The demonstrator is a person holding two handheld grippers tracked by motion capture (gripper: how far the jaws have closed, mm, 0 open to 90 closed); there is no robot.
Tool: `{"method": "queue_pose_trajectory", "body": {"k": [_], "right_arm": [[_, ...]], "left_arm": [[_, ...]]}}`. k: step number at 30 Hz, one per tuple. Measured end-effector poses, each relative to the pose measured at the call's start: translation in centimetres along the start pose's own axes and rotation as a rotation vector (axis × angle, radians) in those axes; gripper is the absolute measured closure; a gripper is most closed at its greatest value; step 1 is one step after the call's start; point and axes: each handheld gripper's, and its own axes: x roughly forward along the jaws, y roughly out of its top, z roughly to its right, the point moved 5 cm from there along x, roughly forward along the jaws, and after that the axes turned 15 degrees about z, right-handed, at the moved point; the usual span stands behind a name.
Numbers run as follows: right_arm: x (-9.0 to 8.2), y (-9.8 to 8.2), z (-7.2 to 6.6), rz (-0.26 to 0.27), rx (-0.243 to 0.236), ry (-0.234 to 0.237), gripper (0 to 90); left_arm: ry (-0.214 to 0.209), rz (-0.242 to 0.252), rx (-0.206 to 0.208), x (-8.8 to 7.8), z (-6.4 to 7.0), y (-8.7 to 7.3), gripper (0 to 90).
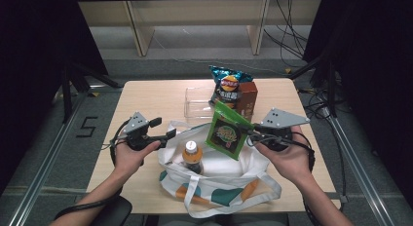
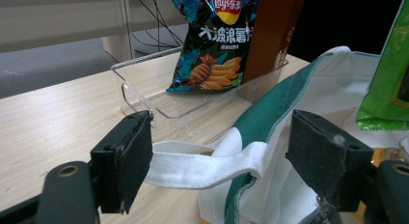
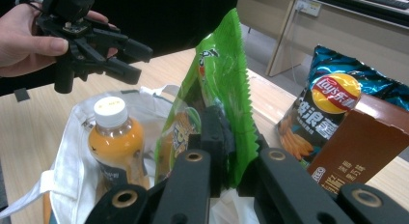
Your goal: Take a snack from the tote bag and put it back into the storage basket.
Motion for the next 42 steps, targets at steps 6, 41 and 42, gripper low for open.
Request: {"method": "queue_pose_trajectory", "body": {"k": [6,41,42], "right_arm": [[0.2,0.2,0.1,0.001,0.018,-0.001,86.6],[0.4,2.3,1.2,0.058,-0.001,-0.037,87.2],[0.5,2.4,1.2,0.064,-0.002,-0.04,87.1]], "left_arm": [[0.005,-0.004,0.003,-0.1,0.0,0.0,23.1],[0.003,0.003,0.003,0.1,0.0,0.1,23.0],[0.003,0.003,0.004,0.1,0.0,0.1,22.9]]}}
